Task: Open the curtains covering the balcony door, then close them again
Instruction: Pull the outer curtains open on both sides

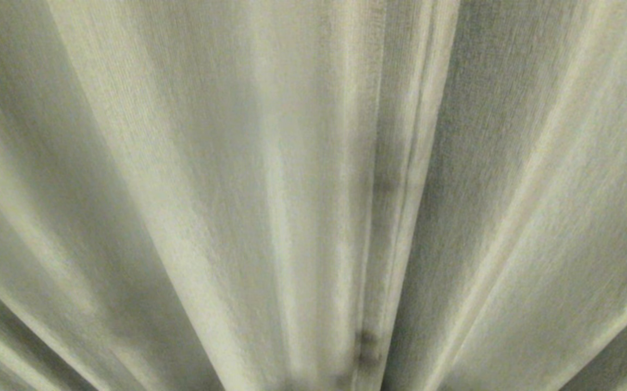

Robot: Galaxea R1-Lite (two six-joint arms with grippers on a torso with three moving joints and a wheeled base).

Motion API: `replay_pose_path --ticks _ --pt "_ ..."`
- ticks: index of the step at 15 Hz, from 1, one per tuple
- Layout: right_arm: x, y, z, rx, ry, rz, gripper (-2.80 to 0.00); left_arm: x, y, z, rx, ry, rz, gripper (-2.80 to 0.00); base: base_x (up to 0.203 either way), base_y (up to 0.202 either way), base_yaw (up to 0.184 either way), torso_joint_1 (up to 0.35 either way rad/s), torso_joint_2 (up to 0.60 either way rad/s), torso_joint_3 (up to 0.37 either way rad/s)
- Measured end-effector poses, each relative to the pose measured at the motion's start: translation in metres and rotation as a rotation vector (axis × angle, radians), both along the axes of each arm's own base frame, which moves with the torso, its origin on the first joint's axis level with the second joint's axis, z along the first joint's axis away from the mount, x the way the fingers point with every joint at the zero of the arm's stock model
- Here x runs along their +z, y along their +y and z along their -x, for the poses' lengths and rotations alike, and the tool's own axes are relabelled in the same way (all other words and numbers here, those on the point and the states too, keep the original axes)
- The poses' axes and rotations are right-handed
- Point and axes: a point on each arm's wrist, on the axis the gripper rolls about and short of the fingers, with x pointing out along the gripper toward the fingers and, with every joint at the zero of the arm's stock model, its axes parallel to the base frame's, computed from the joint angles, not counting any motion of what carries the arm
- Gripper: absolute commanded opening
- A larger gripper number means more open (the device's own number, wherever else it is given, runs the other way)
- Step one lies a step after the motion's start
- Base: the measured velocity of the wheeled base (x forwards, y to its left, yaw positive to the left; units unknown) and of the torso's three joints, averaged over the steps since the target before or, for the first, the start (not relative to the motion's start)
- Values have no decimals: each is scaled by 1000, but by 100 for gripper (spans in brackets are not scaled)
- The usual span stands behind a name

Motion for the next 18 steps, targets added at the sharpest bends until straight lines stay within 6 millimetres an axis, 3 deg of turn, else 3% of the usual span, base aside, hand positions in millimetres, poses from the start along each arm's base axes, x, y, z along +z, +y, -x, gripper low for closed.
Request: replay_pose_path --ticks 6,7,11,18 --pt "0 0 0 0 0 0 -280 59 2 -8 70 22 -27 -280 0 0 0 0 0 0" --pt "0 0 0 0 0 0 -280 70 3 -13 77 25 -35 0 0 0 0 0 0 0" --pt "0 0 0 0 0 0 -280 106 2 -40 83 -5 -48 0 0 0 0 0 0 0" --pt "0 0 0 0 0 0 -280 124 1 -89 84 0 -45 0 0 0 0 0 0 0"
